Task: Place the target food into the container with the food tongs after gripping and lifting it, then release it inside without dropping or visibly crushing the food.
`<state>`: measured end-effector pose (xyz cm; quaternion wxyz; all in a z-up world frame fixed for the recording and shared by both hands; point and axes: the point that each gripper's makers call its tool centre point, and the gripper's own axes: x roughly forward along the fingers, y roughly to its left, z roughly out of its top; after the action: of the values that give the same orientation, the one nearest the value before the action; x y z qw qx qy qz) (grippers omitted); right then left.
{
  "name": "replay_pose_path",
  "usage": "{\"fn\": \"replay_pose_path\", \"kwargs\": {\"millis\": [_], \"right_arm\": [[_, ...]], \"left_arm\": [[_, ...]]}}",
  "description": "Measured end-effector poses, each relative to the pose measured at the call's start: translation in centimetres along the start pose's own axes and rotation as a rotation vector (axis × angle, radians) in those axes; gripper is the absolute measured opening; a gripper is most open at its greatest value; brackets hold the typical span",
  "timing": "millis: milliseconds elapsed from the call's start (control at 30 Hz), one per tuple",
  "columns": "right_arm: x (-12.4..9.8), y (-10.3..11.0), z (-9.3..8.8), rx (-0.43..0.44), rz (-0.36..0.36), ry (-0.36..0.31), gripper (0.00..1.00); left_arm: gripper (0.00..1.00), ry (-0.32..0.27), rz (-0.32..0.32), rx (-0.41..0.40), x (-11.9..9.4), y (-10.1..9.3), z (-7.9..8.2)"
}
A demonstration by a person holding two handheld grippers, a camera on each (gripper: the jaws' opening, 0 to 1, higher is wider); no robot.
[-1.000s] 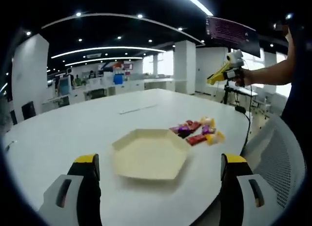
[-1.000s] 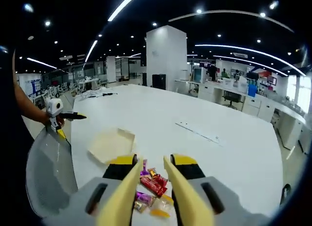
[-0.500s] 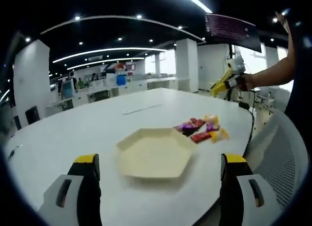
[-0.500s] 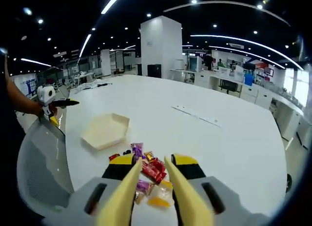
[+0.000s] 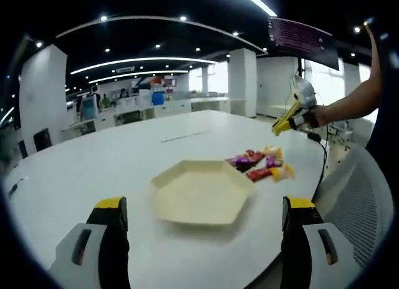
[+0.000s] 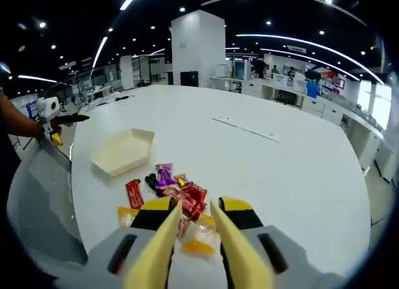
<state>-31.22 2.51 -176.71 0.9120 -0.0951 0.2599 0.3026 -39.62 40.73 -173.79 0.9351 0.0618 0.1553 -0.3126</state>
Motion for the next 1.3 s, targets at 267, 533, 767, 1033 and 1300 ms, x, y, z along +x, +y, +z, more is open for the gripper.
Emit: {"fn": "replay_pose_path", "kwargs": {"millis": [267,533,767,1033,1300], "right_arm": [[1.4,-0.5,-3.3,0.127,-0.070,0.068,0.29],[1.9,-1.2,-4.2,0.181,-0.114,0.121,0.29],[2.8,-0.8,-4.7,0.237,-0.075,0.171,0.30],[3.6,-1.1,-4.8,0.254,-0.082,0.207,0.28],[3.2,-0.9,-4.7,0.195,-0.079,0.230,0.23]], "left_arm": [[0.99,0.014,0.000,-0.008,0.1,0.1,-0.3],[0.99,0.012,0.010,-0.012,0.0,0.3,-0.3],[0.96,-0.005,0.019,-0.011,-0.2,0.5,0.0],[0.96,0.007,0.016,-0.015,-0.2,0.4,-0.2],[0.96,0.009,0.011,-0.015,-0.1,0.3,-0.2]]}}
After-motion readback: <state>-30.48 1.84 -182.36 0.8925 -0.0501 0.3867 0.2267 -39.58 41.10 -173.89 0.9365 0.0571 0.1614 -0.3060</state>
